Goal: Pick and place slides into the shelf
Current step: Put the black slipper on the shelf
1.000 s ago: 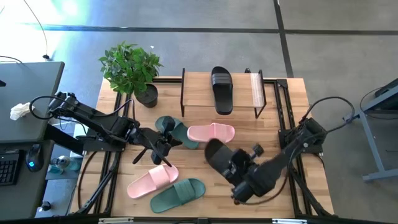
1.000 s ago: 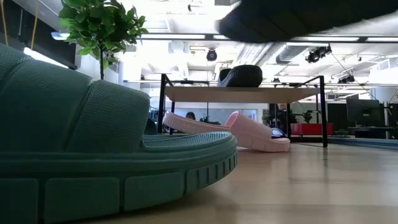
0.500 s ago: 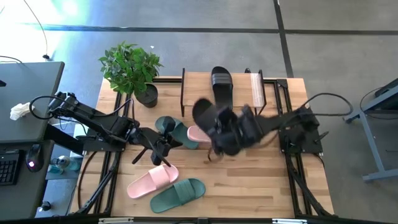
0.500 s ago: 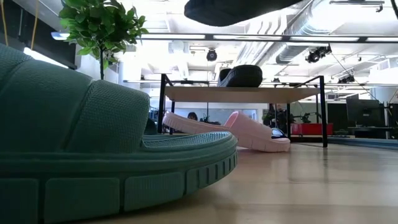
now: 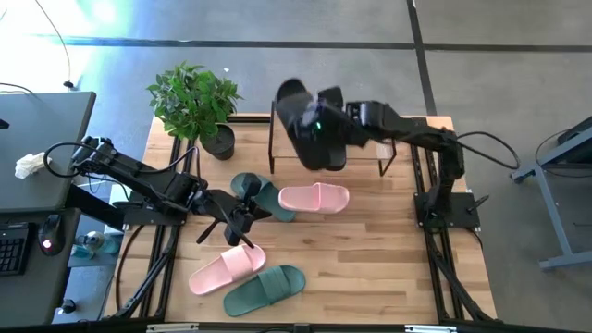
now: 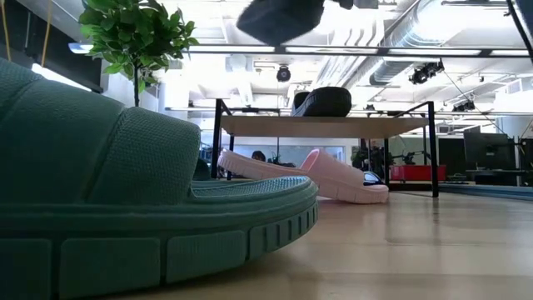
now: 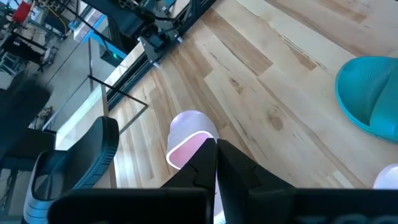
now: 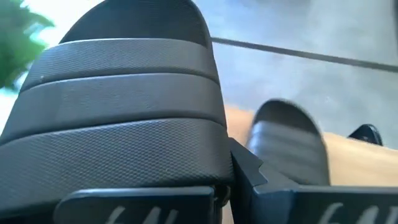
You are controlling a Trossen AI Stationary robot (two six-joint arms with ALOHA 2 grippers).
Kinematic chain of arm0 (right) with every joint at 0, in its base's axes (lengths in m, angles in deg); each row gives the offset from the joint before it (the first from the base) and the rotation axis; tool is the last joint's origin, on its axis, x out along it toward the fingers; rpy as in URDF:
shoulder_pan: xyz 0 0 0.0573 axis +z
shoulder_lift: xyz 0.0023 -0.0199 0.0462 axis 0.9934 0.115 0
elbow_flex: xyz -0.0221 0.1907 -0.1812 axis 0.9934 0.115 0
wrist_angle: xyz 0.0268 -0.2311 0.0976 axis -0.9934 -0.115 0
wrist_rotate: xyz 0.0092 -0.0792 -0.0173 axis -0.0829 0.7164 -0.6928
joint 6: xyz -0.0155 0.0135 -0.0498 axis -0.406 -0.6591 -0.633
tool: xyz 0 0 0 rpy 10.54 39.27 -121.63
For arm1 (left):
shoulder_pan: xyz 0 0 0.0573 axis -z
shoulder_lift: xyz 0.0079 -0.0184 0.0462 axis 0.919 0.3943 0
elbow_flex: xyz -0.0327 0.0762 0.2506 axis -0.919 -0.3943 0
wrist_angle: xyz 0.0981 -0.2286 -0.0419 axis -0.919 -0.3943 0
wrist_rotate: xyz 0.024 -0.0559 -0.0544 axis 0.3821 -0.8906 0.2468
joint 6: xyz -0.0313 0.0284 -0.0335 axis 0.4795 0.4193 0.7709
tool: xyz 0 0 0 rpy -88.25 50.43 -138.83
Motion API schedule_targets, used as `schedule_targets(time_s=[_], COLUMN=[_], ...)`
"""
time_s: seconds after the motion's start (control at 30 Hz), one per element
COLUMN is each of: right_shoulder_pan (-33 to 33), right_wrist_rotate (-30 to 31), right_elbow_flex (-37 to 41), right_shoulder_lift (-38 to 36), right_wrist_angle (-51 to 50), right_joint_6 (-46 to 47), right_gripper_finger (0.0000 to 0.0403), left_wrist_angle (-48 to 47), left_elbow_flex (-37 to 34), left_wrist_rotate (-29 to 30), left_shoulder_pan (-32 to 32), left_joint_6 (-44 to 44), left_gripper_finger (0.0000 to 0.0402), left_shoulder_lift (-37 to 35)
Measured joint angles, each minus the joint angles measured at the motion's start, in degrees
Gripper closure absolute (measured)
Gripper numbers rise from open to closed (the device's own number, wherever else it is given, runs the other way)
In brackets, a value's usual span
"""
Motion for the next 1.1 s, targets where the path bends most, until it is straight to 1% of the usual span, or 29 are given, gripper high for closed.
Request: schedule_targets(time_s=[0.1,0.27,0.33,0.47,0.63,0.73,0.9,1.1], right_shoulder_pan=[-3.3,-6.5,-7.5,-9.2,-9.5,-9.8,-10.0,-10.8], right_wrist_rotate=[-0.8,-6.1,-6.1,-5.8,-2.6,-4.3,-4.2,-7.4], right_elbow_flex=[0.5,0.6,0.6,0.6,0.6,0.6,0.6,0.6], right_shoulder_lift=[2.1,7.3,9.1,11.2,11.9,11.8,11.8,12.8], right_wrist_angle=[3.8,8.8,7.6,3.0,-0.4,-0.6,-1.2,-2.9], right_joint_6=[1.4,0.6,0.9,4.6,7.0,7.2,8.0,7.8], right_gripper_finger=[0.0403,0.0403,0.0403,0.0403,0.0403,0.0403,0.0403,0.0403], left_wrist_angle=[0.1,0.0,0.0,0.0,0.0,0.0,0.2,1.9], left_elbow_flex=[0.0,0.0,0.0,0.0,0.0,0.0,0.0,0.0], left_wrist_rotate=[0.0,0.0,0.0,0.0,0.0,0.0,0.0,0.0], left_shoulder_pan=[0.0,0.0,0.0,0.0,0.0,0.0,0.0,0.0], left_joint_6=[0.0,0.0,0.2,0.9,1.7,1.3,0.2,-0.3], left_gripper_finger=[0.0399,0.0399,0.0399,0.0399,0.0399,0.0399,0.0399,0.0399], left_shoulder_lift=[0.0,0.0,0.0,0.0,0.0,0.0,0.0,0.0])
